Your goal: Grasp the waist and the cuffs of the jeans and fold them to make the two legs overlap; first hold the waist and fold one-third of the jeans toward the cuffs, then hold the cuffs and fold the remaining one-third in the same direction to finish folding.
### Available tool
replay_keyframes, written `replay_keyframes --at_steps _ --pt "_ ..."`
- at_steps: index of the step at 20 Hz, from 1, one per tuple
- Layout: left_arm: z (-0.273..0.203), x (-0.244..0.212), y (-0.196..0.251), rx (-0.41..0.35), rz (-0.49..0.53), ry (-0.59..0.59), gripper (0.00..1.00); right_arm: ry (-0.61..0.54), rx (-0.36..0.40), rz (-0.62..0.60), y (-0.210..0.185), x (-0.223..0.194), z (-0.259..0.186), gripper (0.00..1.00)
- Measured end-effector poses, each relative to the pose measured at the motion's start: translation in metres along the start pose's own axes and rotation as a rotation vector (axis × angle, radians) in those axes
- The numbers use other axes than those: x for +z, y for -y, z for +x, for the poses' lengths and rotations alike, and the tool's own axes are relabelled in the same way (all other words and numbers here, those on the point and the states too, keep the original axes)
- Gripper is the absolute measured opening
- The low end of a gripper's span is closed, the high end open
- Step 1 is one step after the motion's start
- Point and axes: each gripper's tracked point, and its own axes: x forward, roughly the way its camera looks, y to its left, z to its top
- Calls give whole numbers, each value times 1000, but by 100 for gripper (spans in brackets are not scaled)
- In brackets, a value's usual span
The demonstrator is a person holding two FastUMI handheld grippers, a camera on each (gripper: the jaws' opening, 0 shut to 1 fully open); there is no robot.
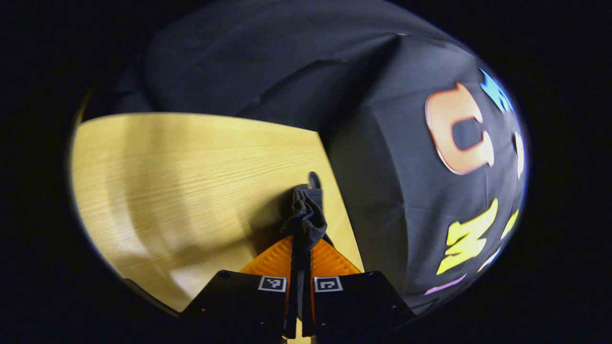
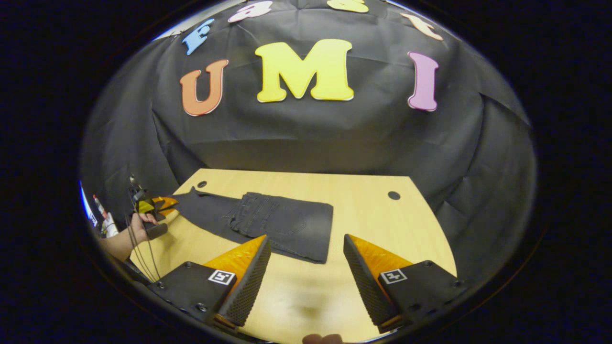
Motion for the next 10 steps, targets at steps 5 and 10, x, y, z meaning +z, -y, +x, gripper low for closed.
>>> replay_keyframes --at_steps 5,10 --pt "-29 -17 97 -138 371 14 7 56 -52 10 27 -3 -18 98" --pt "-57 -70 186 -253 685 66 7 89 -80 56 56 -11 -49 98"
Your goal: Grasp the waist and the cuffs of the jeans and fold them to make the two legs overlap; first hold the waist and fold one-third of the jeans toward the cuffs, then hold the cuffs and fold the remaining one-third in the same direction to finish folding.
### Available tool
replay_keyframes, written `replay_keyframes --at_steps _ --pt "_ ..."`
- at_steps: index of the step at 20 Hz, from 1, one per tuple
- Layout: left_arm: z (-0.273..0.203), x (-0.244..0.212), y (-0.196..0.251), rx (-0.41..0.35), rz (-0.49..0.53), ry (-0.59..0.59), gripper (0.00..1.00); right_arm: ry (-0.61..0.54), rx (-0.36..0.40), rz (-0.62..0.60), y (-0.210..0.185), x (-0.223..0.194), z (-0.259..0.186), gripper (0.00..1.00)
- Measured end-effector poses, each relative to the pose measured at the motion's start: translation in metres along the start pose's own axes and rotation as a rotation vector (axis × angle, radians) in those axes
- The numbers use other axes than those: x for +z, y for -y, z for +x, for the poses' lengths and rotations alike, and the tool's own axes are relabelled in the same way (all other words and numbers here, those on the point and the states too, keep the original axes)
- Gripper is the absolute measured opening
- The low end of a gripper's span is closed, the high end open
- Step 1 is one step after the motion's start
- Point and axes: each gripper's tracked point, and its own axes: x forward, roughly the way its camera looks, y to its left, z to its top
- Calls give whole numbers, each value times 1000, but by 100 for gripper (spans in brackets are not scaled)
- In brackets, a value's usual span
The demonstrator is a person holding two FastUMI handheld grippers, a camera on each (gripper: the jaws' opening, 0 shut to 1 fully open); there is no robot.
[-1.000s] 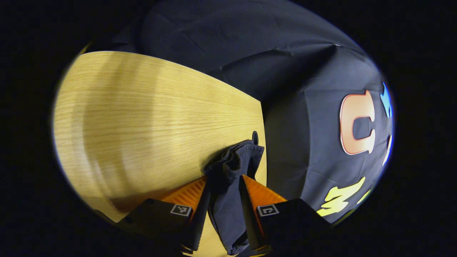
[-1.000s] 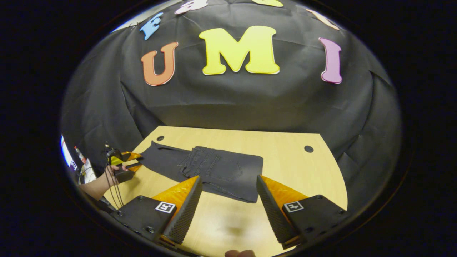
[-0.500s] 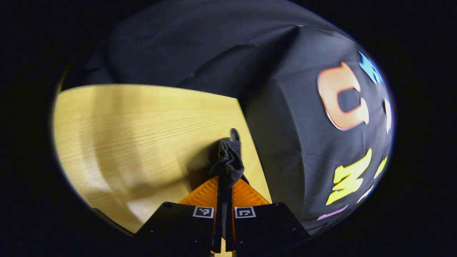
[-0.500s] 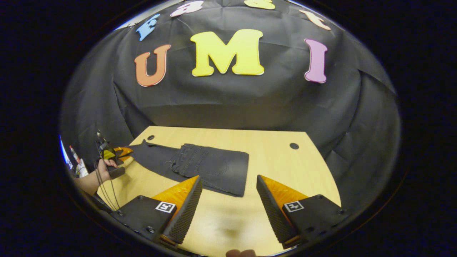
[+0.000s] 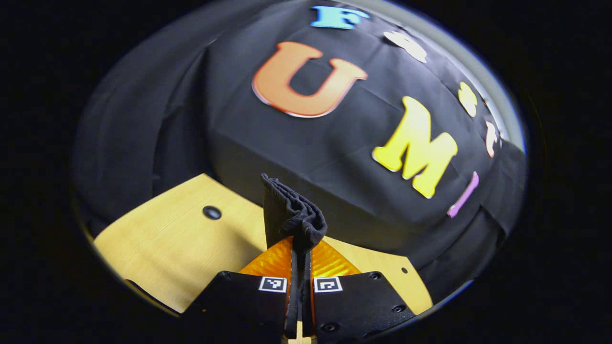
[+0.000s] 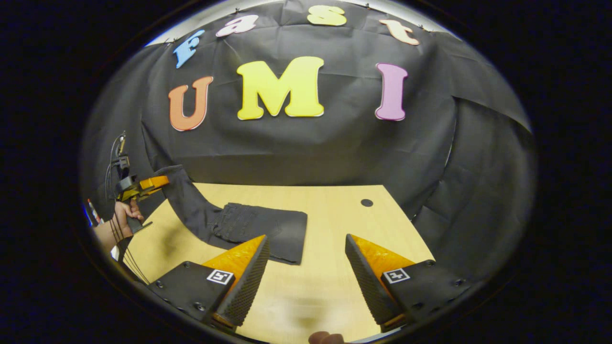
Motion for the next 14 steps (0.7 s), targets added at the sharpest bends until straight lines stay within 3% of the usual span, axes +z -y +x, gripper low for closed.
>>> replay_keyframes --at_steps 1,6,9,12,14 --pt "-1 -2 21 -19 65 8 7 7 -12 2 9 -1 -6 94" --pt "5 -42 119 -146 390 16 7 24 -101 37 59 -11 -37 97" --pt "22 -91 143 -201 564 -13 7 -2 -147 41 84 -30 -47 94" --pt "40 -134 161 -236 650 -68 7 -29 -166 64 98 -42 -52 98" --pt "50 -150 159 -235 673 -97 7 -46 -176 69 106 -50 -51 94"
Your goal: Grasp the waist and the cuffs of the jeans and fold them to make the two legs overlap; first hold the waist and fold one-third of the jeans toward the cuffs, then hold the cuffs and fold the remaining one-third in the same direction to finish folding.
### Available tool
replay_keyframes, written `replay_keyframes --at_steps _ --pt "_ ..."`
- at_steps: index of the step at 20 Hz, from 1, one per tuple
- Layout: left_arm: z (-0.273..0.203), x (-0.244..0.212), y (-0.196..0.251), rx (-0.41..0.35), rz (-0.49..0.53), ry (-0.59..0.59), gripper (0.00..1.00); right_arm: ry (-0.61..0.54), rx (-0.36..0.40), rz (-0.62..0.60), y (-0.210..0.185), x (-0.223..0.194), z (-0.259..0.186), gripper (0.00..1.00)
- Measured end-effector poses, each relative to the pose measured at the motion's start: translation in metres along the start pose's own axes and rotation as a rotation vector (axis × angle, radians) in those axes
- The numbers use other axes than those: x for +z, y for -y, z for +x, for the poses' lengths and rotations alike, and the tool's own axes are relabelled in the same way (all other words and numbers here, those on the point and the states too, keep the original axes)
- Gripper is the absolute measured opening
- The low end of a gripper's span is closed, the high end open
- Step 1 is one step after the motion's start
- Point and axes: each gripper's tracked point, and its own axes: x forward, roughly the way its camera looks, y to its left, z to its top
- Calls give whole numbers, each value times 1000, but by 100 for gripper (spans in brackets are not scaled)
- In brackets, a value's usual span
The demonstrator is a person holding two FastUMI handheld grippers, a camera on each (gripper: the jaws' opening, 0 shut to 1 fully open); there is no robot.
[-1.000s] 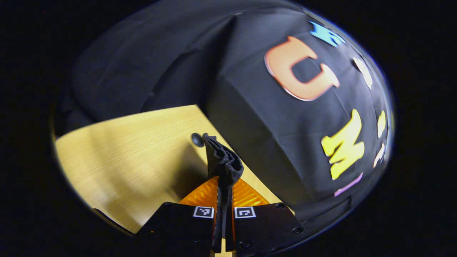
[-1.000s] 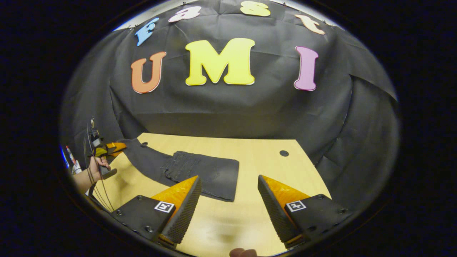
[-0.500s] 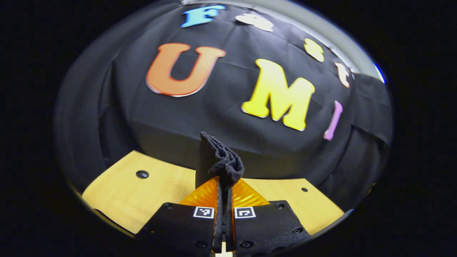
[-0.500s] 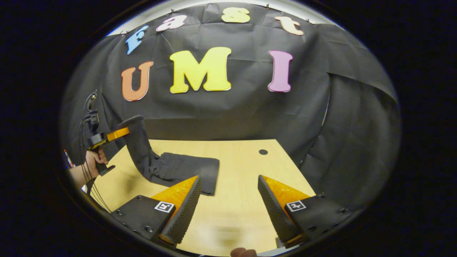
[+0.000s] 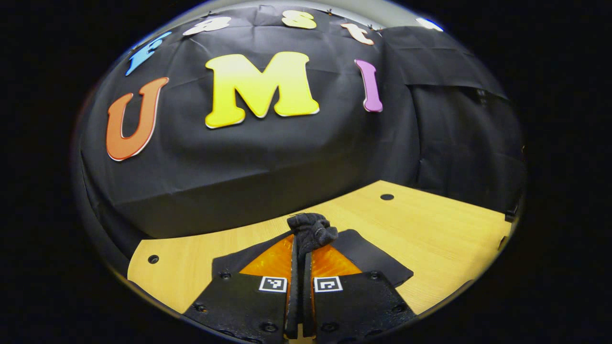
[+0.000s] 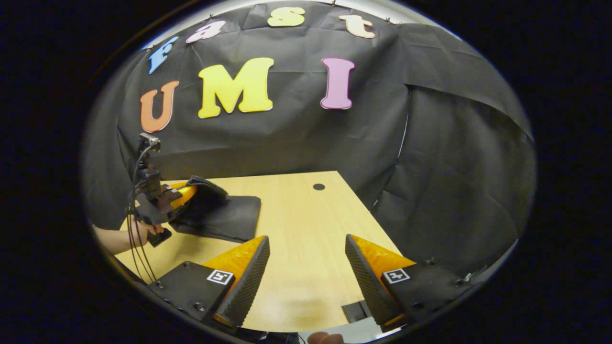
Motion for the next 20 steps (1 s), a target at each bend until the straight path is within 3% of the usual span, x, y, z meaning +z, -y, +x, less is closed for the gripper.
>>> replay_keyframes --at_steps 5,9,11,12,14,16,20 --pt "15 -42 27 6 3 -88 8 -47 -21 4 19 -15 9 94" --pt "23 -85 45 -11 -23 -210 19 -81 -21 17 26 -22 21 97" --pt "24 -89 54 -26 -56 -226 30 -87 -14 9 24 -22 26 94" --pt "22 -87 59 -37 -73 -224 63 -88 -8 3 22 -22 27 94" --pt "22 -86 69 -48 -102 -228 92 -87 3 -7 18 -19 31 94" --pt "16 -82 77 -57 -141 -240 100 -82 18 -7 13 -14 34 94" --pt "-1 -46 72 -44 -256 -215 100 -28 73 -34 -13 12 40 94"
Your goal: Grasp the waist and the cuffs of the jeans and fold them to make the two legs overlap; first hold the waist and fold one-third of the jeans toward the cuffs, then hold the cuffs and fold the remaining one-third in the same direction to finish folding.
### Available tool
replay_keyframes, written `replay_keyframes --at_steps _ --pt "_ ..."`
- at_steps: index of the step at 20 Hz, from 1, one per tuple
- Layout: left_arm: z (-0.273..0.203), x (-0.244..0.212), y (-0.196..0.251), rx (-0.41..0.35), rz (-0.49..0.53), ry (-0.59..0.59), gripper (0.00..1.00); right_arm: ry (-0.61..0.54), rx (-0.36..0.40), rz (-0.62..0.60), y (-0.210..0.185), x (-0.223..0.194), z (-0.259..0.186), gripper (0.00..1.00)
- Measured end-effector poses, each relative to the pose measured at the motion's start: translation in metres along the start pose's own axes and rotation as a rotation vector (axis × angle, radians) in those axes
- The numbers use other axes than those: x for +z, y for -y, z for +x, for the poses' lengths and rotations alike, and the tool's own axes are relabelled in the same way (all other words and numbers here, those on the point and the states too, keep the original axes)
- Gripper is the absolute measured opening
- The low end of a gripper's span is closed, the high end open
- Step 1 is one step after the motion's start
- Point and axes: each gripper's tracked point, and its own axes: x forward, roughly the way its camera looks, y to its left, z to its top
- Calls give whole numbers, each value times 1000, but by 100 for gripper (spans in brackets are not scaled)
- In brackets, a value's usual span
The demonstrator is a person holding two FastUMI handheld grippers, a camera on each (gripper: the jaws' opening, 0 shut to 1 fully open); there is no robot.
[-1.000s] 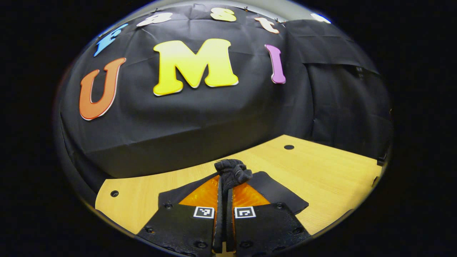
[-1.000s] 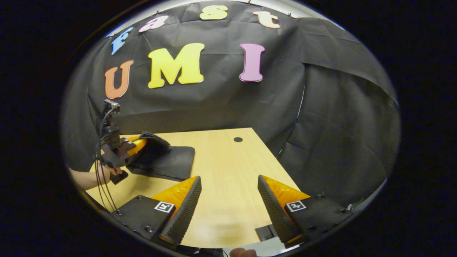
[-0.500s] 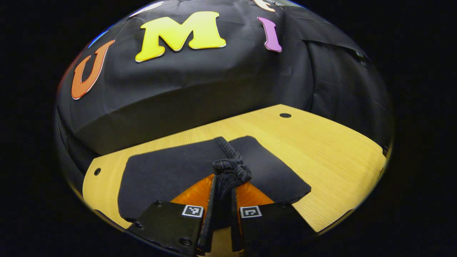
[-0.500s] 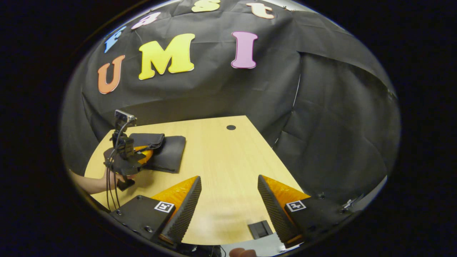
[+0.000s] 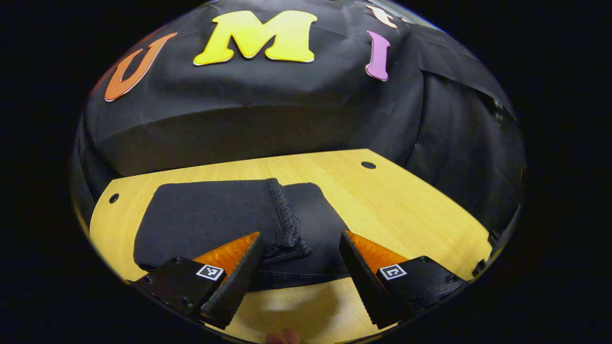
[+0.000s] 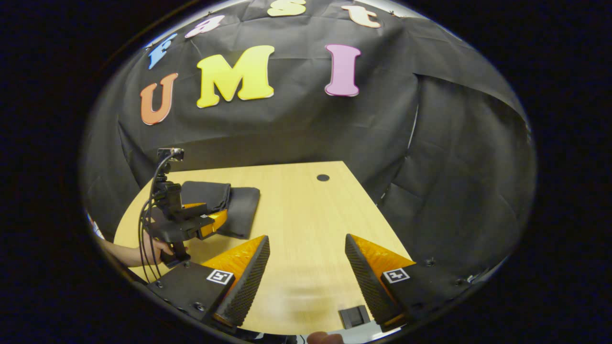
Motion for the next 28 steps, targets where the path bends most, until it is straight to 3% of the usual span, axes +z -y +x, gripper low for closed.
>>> replay_keyframes --at_steps 2,12,16,17,18,19,20,21,22,23,24,28 --pt "-29 28 -9 24 -43 48 100 38 39 -9 -20 22 7 100" --pt "-194 234 -86 278 -27 448 100 411 242 -94 -166 193 -5 94" --pt "-237 243 -86 377 -22 563 100 578 215 -77 -191 236 -28 94" --pt "-242 241 -87 397 -4 569 93 594 211 -60 -195 237 -33 96" --pt "-249 239 -89 417 4 580 100 604 210 -39 -198 237 -38 98" --pt "-256 237 -91 424 -1 591 93 615 208 -18 -200 236 -43 96" --pt "-260 234 -89 424 -15 601 93 629 207 -8 -199 236 -47 96" --pt "-263 229 -90 418 -31 605 100 639 202 -10 -198 232 -52 96" --pt "-264 226 -90 411 -38 605 94 644 199 -19 -197 228 -55 96" --pt "-264 222 -90 411 -34 597 94 641 192 -28 -197 222 -57 94" --pt "-268 218 -88 417 -30 596 100 636 192 -30 -197 218 -59 94" --pt "-268 206 -81 403 -32 599 100 630 177 -32 -192 211 -63 94"
